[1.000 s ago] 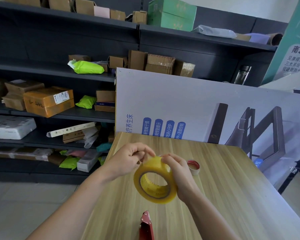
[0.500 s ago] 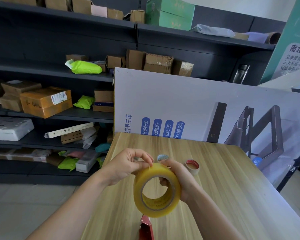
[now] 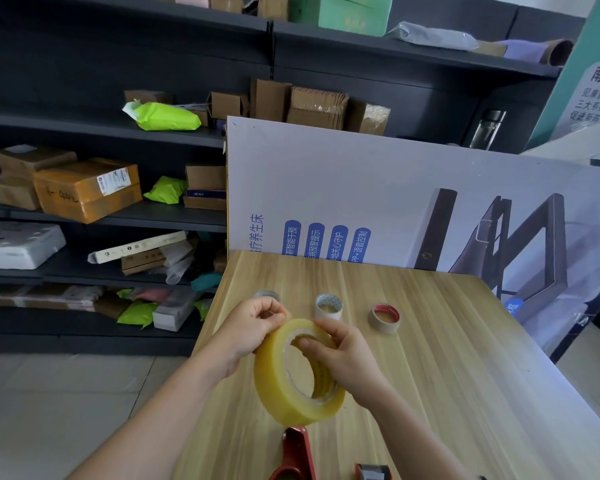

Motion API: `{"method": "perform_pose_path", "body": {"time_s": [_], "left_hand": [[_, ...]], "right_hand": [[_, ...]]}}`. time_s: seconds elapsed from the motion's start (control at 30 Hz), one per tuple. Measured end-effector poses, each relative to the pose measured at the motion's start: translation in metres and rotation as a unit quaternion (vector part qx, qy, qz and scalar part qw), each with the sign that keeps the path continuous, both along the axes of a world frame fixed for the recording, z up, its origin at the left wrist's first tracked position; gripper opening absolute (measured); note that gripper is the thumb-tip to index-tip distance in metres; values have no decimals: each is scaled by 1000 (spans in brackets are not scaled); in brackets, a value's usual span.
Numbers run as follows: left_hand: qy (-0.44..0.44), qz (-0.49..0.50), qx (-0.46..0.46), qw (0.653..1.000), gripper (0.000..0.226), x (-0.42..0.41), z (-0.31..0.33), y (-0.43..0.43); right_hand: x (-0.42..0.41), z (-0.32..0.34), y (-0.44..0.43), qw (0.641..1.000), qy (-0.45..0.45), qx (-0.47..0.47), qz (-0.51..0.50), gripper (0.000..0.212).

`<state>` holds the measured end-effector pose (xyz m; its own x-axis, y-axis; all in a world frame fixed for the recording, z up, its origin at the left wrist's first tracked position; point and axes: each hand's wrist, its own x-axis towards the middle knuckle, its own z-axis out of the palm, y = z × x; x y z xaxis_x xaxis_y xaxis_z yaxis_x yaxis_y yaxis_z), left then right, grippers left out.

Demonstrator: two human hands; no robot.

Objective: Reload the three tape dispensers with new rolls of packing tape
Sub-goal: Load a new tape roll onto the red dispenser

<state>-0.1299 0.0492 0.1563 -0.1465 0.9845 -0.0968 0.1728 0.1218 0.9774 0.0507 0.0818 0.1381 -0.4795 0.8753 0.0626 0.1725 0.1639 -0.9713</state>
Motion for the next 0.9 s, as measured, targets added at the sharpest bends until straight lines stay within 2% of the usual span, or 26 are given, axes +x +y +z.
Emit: {"method": "perform_pose_path", "body": {"time_s": [0.17,0.27,0.33,0.47,0.53,0.6,0.67,0.73,0.8,0.9], "left_hand": [[-127,-37,-59,989,13,-4,-26,-12],[-269,-54,-102,956,17,-8,-47,-23],[-324,-55,-127,936,28,-11,-60,-32],[-255,-27,-169,952,53,-8,-86,-46],[-252,-1,-199,947,55,-8,-100,-50],[-255,8,-225,941,54,-10,-112,-56],[-246,0,-256,935,52,-11,-128,-60],[-227,-27,-288,930,44,-7,-142,-62],[-213,-52,-314,924,36,0,-153,-61],[-186,-61,-336,921,32,6,-166,-57]], "right_hand": [[2,-10,1,999,-32,-3,0,17],[-1,-25,1,996,-89,-1,-18,17],[-3,-36,-2,991,-131,4,-23,20],[-4,-65,-12,985,-170,-35,0,14],[-1,-77,-17,984,-154,-90,17,23],[6,-89,-21,979,-145,-145,-3,42],[13,-110,-21,964,-202,-161,-54,47],[19,-134,-22,933,-311,-157,-86,43],[22,-154,-26,904,-385,-172,-65,41],[24,-168,-31,881,-437,-182,-7,37]]}}
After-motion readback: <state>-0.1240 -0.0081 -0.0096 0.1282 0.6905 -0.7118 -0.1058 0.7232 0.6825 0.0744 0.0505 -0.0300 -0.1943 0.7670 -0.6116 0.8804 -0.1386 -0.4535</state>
